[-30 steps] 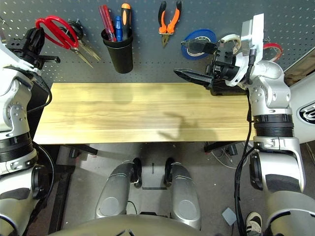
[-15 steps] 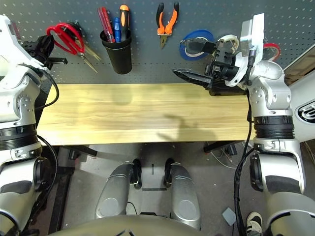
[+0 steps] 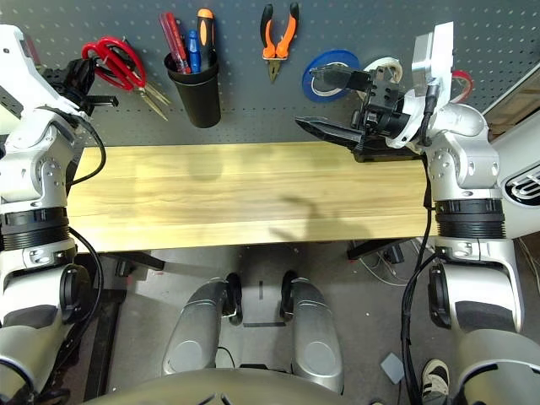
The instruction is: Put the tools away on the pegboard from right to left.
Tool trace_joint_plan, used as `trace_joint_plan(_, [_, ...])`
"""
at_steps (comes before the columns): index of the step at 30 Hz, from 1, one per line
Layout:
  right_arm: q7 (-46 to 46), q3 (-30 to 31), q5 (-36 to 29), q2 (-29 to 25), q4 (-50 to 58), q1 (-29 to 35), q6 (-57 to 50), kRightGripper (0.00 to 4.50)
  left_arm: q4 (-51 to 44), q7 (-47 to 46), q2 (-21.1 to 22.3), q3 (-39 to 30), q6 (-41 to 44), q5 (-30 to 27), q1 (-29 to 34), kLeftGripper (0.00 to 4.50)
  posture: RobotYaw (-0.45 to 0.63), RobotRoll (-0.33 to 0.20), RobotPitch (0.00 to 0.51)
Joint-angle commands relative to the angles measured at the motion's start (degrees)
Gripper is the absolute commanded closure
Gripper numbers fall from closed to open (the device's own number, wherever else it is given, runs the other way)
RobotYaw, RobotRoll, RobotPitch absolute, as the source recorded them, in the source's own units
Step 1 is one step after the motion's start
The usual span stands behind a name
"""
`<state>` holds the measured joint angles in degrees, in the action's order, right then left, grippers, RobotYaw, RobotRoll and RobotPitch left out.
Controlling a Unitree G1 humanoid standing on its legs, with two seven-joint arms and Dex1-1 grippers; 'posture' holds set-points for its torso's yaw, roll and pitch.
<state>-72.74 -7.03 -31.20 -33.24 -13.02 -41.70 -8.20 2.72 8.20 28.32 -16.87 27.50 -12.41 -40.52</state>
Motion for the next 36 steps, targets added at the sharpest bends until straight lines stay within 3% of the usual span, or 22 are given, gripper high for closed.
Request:
trace_joint_plan(1, [-0.3,0.6,0.8,0.3,-0.7,-0.2,0.8,0.00,-5.5,0.5,1.1,-1.1,3.6,-1.0,3.1,4.47,0.02,0.000,0.176])
trace_joint_plan(17, [-2.5,1.5,2.3,2.0,-5.7,-3.3,3.3,0.00,-21.1,-0.1,2.6,-6.0,13.4,-3.7,12.6,4.47,0.08,0.000,0.169])
trace_joint_plan(36, [-1.4,0.7,1.8,0.9,-2.6,-1.2,2.2,0.00,-6.7,0.8,2.7,-2.4,6.1,-0.7,4.6,4.47,0.02,0.000,0.164])
